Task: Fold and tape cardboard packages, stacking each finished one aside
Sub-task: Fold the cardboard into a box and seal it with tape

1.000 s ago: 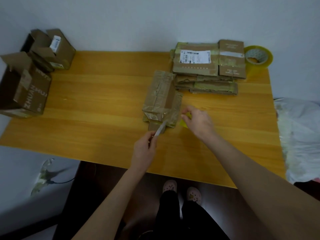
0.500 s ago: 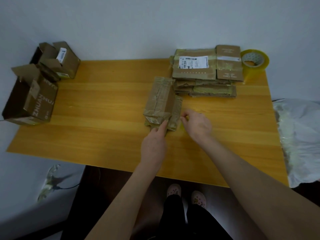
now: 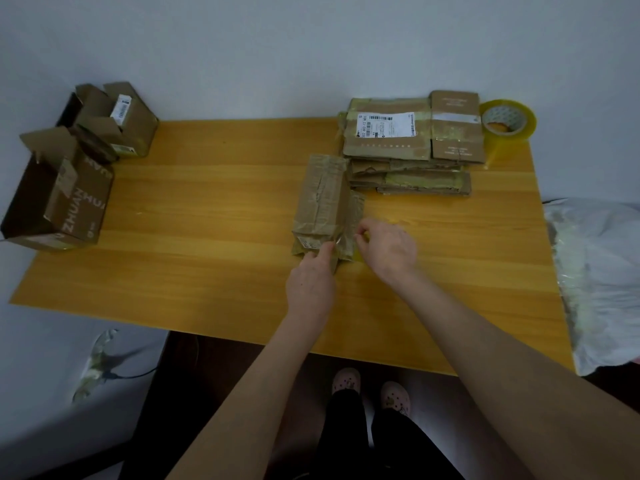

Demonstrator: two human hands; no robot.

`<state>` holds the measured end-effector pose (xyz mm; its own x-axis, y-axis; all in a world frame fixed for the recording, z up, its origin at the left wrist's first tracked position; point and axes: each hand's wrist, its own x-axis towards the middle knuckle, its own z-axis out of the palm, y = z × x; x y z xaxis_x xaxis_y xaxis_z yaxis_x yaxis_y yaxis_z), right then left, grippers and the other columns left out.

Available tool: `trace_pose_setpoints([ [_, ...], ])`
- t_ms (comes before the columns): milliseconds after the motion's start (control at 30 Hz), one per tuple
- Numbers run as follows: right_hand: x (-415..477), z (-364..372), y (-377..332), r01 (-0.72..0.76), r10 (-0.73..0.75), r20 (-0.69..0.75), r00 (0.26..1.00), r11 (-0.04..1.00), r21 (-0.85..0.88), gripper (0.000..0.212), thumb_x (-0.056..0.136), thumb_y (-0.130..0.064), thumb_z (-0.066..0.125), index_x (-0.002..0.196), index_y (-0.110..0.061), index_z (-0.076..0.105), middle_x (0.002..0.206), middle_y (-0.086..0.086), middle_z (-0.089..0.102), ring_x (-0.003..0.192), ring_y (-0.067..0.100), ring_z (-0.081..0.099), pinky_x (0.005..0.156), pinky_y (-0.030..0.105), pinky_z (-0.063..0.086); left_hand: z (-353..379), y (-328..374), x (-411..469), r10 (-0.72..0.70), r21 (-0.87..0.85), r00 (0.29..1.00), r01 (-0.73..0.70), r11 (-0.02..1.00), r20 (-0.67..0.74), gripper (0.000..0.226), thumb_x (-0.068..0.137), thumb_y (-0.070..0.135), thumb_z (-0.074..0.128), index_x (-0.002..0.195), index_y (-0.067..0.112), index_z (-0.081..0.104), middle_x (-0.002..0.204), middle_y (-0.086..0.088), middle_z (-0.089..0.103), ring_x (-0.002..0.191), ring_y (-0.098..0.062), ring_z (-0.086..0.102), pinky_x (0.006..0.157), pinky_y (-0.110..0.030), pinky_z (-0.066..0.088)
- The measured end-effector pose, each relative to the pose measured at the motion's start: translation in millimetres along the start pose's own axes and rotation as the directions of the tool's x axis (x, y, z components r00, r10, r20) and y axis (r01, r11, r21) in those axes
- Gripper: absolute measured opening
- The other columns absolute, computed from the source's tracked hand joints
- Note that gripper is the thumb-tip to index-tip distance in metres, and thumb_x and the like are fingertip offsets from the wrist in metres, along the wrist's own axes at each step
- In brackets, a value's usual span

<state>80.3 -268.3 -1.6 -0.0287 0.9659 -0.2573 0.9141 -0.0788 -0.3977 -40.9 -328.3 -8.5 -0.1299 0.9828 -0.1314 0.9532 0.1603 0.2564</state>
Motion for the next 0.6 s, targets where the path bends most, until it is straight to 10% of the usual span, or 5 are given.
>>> trace_pose_setpoints([
  [433, 7, -4, 12, -0.045, 0.052, -0.039, 0.998, 0.985, 0.169, 0.018, 0.099, -0.035, 0.046, 0.103, -0.027, 0.062, 0.078, -0.002, 0.06, 0.07, 0.021, 0.057, 0.05, 0.026, 0.036, 33, -38, -3, 0.072, 0.159, 0.985, -0.098, 0.982, 0.159, 0.036, 0.092, -0.002, 0.044, 0.122, 0.017, 0.039, 0.115, -0.003, 0.053, 0.07, -0.023, 0.052, 0.054, -0.031, 0.033],
  [600, 8, 3, 18, -0.06, 0.066, -0.022, 0.998, 0.976, 0.209, 0.015, 0.094, -0.044, 0.054, 0.096, -0.03, 0.059, 0.075, -0.005, 0.059, 0.058, 0.016, 0.053, 0.044, 0.025, 0.03, 56, -44, 13, 0.09, 0.08, 0.947, -0.12, 0.99, 0.309, 0.054, 0.087, -0.008, 0.047, 0.133, 0.019, 0.037, 0.129, -0.006, 0.044, 0.108, -0.028, 0.052, 0.074, -0.037, 0.046],
])
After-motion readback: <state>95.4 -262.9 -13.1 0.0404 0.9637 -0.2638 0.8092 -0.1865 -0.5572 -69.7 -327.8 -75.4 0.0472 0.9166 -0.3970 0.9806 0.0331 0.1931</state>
